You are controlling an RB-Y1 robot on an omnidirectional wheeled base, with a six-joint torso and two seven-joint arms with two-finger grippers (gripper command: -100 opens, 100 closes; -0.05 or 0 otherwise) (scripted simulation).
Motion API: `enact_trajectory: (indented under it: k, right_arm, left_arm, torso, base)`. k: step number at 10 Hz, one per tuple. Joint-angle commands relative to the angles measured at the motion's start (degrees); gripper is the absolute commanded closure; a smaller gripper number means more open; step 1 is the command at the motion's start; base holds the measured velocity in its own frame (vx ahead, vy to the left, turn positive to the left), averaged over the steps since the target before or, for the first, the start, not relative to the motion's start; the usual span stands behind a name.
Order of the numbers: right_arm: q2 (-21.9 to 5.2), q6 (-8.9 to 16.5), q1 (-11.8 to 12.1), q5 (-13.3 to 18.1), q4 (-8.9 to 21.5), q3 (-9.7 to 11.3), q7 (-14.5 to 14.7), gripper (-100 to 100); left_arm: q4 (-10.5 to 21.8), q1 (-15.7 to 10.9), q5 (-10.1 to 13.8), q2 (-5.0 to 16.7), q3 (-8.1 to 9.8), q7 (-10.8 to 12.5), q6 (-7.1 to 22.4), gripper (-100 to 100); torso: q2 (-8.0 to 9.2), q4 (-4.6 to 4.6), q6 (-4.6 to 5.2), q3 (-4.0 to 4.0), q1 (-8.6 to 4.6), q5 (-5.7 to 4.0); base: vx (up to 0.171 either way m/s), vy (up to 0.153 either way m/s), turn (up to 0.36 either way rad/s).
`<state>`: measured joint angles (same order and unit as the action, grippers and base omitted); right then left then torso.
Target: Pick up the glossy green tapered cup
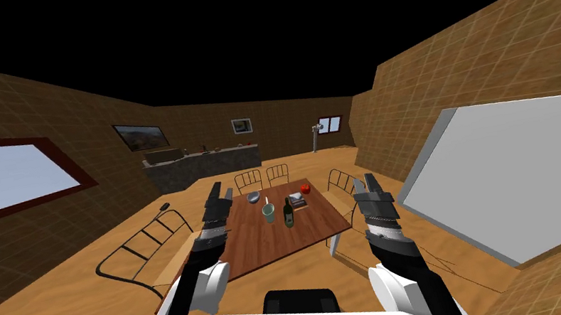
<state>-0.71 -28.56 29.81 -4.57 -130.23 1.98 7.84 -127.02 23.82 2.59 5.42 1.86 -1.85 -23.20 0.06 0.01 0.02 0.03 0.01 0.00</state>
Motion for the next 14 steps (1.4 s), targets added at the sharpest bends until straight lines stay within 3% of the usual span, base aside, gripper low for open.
enact_trajectory:
  k: [1, 4, 7, 14]
  right_arm:
    - [0.0, 0.0, 0.0, 0.0, 0.0, 0.0, 0.0, 0]
    - [0.0, 0.0, 0.0, 0.0, 0.0, 0.0, 0.0, 0]
    - [0.0, 0.0, 0.0, 0.0, 0.0, 0.0, 0.0, 0]
    - [0.0, 0.0, 0.0, 0.0, 0.0, 0.0, 0.0, 0]
  left_arm:
    - [2.9, -1.2, 1.0, 0.8, -0.31, 1.6, 1.6, -100]
    - [5.2, -2.2, 1.8, 1.7, -0.18, 2.8, 3.0, -100]
    - [11.4, -5.9, 4.7, 4.6, 0.26, 6.8, 7.3, -100]
    - [21.2, -9.9, 8.0, 8.0, 0.72, 11.4, 13.5, -100]
  torso:
    - [0.0, 0.0, 0.0, 0.0, 0.0, 0.0]
    - [-0.02, 0.0, -0.01, -0.01, 0.01, 0.0]
    - [-0.03, -0.01, 0.01, -0.02, -0.01, 0.0]
    - [-0.04, -0.01, -0.02, -0.02, 0.0, 0.0]
  base:
    - [-0.02, 0.0, -0.161]
    - [-0.011, 0.002, -0.076]
    - [-0.016, -0.001, -0.202]
    - [-0.011, 0.0, -0.112]
